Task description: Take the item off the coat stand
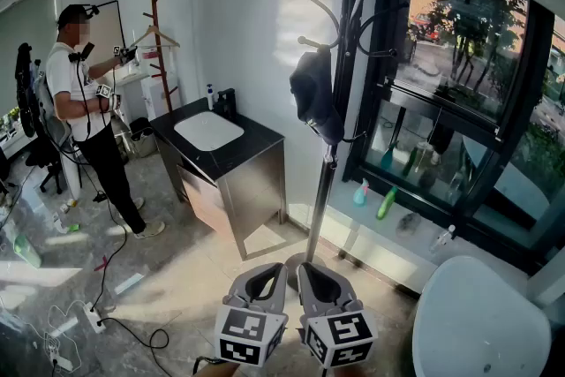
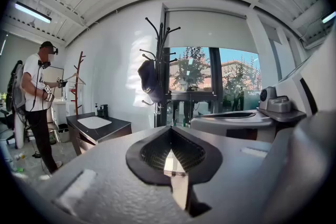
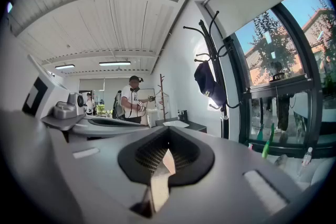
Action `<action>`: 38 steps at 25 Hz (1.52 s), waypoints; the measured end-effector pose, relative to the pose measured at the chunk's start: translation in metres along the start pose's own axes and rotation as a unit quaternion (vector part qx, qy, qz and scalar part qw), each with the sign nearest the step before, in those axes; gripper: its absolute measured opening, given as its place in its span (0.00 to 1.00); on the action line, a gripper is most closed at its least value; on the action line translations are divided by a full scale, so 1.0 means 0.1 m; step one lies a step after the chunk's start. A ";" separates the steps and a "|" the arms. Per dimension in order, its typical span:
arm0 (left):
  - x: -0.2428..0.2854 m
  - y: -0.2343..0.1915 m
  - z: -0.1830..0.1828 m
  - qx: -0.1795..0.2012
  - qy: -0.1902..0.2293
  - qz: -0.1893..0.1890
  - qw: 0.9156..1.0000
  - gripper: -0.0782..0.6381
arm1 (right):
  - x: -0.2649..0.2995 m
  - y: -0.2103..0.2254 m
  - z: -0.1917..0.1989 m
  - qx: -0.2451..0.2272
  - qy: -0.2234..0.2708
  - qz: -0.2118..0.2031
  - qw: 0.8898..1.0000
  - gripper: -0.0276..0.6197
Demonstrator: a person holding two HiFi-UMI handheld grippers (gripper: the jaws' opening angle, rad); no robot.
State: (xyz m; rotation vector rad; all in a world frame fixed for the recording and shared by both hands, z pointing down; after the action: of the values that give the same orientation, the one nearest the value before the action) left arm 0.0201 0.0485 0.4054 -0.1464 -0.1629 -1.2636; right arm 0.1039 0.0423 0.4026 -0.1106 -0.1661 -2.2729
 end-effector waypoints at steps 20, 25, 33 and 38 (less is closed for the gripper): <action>0.53 -0.11 -0.05 -0.025 -0.024 -0.013 0.999 0.11 | 0.28 0.38 -0.04 -0.007 -0.006 -0.016 1.000 0.05; 0.82 -0.32 -0.10 -0.029 -0.026 0.008 0.999 0.11 | 0.62 0.50 -0.17 -0.011 0.000 0.003 1.000 0.05; 1.28 -0.87 -0.35 -0.024 -0.001 0.034 0.999 0.11 | 1.27 0.61 -0.51 -0.040 0.017 0.040 0.998 0.05; 1.52 -1.28 -0.57 -0.015 0.017 0.048 0.999 0.11 | 1.64 0.71 -0.80 -0.071 0.027 0.074 0.994 0.05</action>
State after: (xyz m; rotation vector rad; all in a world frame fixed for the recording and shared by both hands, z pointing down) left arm -0.0549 -0.1422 0.3829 -0.1573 -0.1072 -1.1732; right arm 0.0495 -0.1382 0.3513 -0.1324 0.0318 -2.1346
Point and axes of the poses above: the fingertips, and each gripper's own axes: x forward along the fingers, y to its right, z out of its underside, the point moved 4 cm from there along -x, backward along the fingers, and after that the axes turned 3 degrees about -z, right-handed, at the moved point
